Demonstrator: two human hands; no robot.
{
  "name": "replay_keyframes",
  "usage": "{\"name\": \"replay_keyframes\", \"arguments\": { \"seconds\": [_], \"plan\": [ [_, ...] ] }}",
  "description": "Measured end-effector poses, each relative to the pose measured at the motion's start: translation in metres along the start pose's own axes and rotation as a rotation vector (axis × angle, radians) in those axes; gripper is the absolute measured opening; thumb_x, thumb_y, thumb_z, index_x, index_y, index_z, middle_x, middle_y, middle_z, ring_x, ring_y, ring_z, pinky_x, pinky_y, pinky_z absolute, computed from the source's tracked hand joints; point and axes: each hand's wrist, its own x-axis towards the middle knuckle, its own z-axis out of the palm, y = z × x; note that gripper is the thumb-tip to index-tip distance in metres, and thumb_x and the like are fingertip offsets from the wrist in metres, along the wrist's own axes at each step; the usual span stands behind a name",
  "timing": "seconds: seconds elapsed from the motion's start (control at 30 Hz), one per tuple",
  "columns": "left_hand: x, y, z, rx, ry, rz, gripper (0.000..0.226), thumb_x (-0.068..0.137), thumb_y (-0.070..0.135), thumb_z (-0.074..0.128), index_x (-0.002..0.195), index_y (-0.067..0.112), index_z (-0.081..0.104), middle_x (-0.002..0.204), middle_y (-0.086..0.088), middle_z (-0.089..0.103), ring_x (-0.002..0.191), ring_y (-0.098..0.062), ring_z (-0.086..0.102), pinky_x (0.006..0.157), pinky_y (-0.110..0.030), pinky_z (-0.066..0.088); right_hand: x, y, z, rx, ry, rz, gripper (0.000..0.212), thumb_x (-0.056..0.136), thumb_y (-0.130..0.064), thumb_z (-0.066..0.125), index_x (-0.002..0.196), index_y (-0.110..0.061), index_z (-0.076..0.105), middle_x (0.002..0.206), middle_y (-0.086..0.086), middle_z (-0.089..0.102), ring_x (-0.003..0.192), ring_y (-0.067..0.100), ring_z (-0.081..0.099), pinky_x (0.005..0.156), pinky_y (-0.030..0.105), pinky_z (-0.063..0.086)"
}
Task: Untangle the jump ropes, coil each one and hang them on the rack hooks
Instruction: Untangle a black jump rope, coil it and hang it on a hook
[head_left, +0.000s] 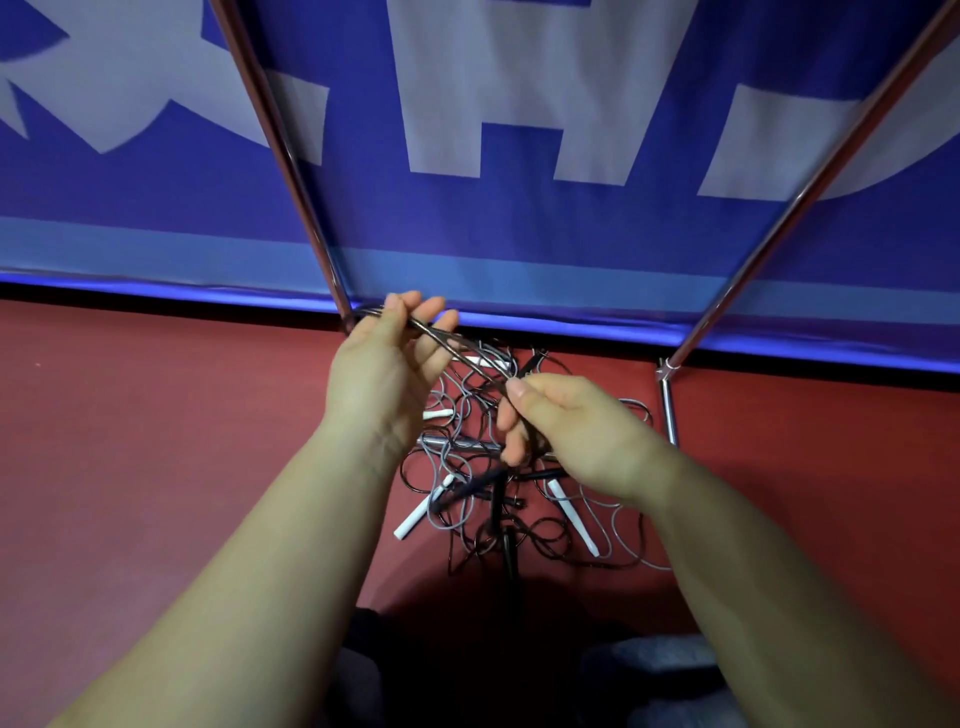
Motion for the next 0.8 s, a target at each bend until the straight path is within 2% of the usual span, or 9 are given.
{"name": "replay_keyframes", "arguments": {
  "seconds": [0.1,0.17,0.23,0.33,0.4,0.53,0.63,0.7,0.8],
  "plan": [
    [0.004,0.002,-0.004,0.018,-0.025,-0.037,0.025,0.102,0.027,0.037,0.09,0.014,0.055,0.082,-0.002,0.067,0.066,-0.01,0.069,0.064,-0.023,0.057,0.001,-0.004,0.003,0.357,-0.011,0.044,0.034,0.102,-0.018,0.031,0.074,-0.012,0.05,0.043,-0.006,0.046,0.047,0.012,0.048,0.064,0.029,0.047],
    [0.0,-0.003,0.0,0.146,-0.14,-0.178,0.036,0.101,0.039,0.03,0.098,0.015,0.057,0.088,-0.003,0.068,0.074,-0.012,0.069,0.073,-0.028,0.053,0.002,-0.008,0.001,0.67,0.055,0.066,0.033,0.101,-0.018,0.031,0.074,-0.011,0.047,0.041,-0.008,0.035,0.038,0.007,0.034,0.055,0.025,0.044],
    [-0.01,-0.014,0.005,0.412,-0.329,-0.331,0.047,0.099,0.047,0.025,0.106,0.014,0.059,0.091,-0.004,0.07,0.076,-0.011,0.067,0.078,-0.03,0.049,0.004,-0.01,-0.008,0.958,0.137,0.063,0.033,0.101,-0.022,0.031,0.073,-0.012,0.047,0.042,-0.008,0.03,0.037,0.007,0.028,0.051,0.024,0.04],
    [-0.028,-0.027,0.009,0.634,-0.578,-0.438,0.037,0.099,0.038,0.034,0.101,0.016,0.063,0.086,0.002,0.072,0.078,-0.008,0.068,0.087,-0.026,0.049,0.005,-0.01,-0.022,1.217,0.251,0.052,0.036,0.101,-0.026,0.032,0.07,-0.014,0.046,0.042,-0.007,0.027,0.037,0.009,0.025,0.051,0.025,0.038],
    [-0.03,-0.029,0.006,0.75,-0.689,-0.369,0.027,0.098,0.03,0.04,0.106,0.016,0.062,0.094,0.001,0.07,0.088,-0.011,0.064,0.094,-0.029,0.045,0.006,-0.008,-0.027,1.277,0.308,0.04,0.037,0.101,-0.026,0.031,0.069,-0.015,0.045,0.043,-0.007,0.026,0.037,0.009,0.024,0.049,0.023,0.039],
    [-0.028,-0.031,0.003,1.026,-0.786,-0.156,0.014,0.095,0.014,0.053,0.087,0.022,0.061,0.08,0.004,0.063,0.076,-0.007,0.055,0.079,-0.026,0.046,0.006,-0.004,-0.03,1.247,0.392,0.019,0.037,0.101,-0.026,0.029,0.07,-0.015,0.044,0.046,-0.006,0.03,0.038,0.009,0.029,0.057,0.025,0.036],
    [-0.028,-0.032,0.005,0.964,-0.7,-0.051,0.014,0.093,0.007,0.054,0.081,0.014,0.058,0.072,0.0,0.062,0.062,-0.001,0.057,0.067,-0.019,0.049,0.007,-0.003,-0.028,1.146,0.361,0.0,0.038,0.101,-0.033,0.029,0.078,-0.012,0.051,0.053,-0.001,0.049,0.047,0.012,0.048,0.064,0.029,0.046],
    [-0.025,-0.026,0.006,0.806,-0.603,-0.031,0.016,0.094,0.005,0.05,0.082,0.01,0.059,0.069,0.001,0.064,0.061,-0.002,0.062,0.065,-0.019,0.052,0.007,-0.005,-0.023,0.866,0.294,0.024,0.042,0.099,-0.04,0.028,0.086,-0.014,0.058,0.068,0.003,0.065,0.061,0.013,0.063,0.067,0.026,0.054],
    [-0.016,-0.016,0.006,0.518,-0.383,-0.009,0.018,0.096,0.007,0.048,0.083,0.01,0.061,0.064,0.004,0.067,0.06,-0.007,0.066,0.057,-0.019,0.055,0.005,-0.001,-0.011,0.29,0.134,0.031,0.033,0.099,-0.036,0.031,0.088,-0.025,0.06,0.079,-0.007,0.068,0.072,0.002,0.066,0.081,0.019,0.052]
  ]
}}
